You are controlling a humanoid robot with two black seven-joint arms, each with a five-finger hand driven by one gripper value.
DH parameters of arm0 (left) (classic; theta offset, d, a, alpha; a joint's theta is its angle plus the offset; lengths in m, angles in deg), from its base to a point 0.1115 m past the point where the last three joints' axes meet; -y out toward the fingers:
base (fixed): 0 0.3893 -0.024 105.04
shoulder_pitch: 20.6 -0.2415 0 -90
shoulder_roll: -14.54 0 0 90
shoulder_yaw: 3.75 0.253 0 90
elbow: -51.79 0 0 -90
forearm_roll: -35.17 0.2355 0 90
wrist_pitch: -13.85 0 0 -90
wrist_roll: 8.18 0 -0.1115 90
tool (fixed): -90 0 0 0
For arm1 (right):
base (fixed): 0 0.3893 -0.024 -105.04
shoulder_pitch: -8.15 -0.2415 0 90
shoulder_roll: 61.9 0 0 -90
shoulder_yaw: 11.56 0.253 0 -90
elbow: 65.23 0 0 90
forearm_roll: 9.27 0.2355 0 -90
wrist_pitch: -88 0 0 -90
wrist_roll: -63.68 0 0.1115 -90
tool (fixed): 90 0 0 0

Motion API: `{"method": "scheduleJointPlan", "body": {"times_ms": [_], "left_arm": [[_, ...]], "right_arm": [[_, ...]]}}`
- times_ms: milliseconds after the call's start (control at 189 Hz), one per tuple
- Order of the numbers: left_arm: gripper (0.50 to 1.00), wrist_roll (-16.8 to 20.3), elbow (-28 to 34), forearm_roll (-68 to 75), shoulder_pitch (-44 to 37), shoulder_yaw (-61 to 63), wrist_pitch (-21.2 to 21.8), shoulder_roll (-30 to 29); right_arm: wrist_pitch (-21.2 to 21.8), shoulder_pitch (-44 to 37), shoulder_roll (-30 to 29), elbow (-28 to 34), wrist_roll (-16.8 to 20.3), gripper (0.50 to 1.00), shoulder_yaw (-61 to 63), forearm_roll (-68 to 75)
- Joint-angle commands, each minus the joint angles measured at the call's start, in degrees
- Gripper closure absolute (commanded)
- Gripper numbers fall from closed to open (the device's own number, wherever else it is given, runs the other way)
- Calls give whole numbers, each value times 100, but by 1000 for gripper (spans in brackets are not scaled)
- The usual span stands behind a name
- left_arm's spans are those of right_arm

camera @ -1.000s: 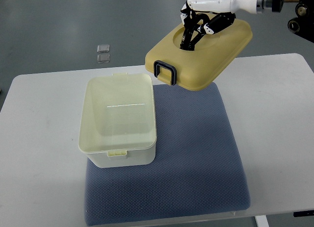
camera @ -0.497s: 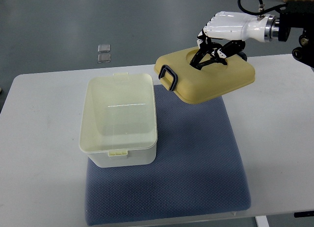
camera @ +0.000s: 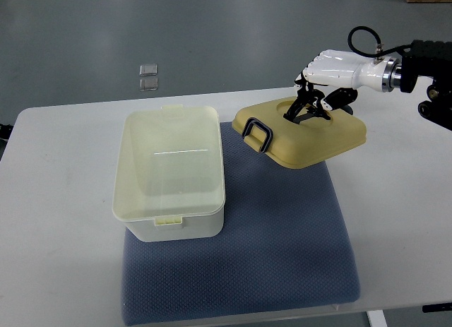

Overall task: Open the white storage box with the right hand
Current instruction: 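Carry the lid away from the box and lower it onto the mat, then open the right hand and release the lid handle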

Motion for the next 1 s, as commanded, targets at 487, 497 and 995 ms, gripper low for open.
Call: {"method": "scheduleJointPlan", "body": {"times_ms": [487,497,995], "left_arm": [[500,-6,0,0,0,0,0,0],[500,3,0,0,0,0,0,0],[500,3,0,0,0,0,0,0]], "right_arm": [[-226,327,-487,32,-99,574,80,114],[-217,327,-478,32,-116,576,80,114],[3132,10,-74,-108,-81,581,1310,2320]]}}
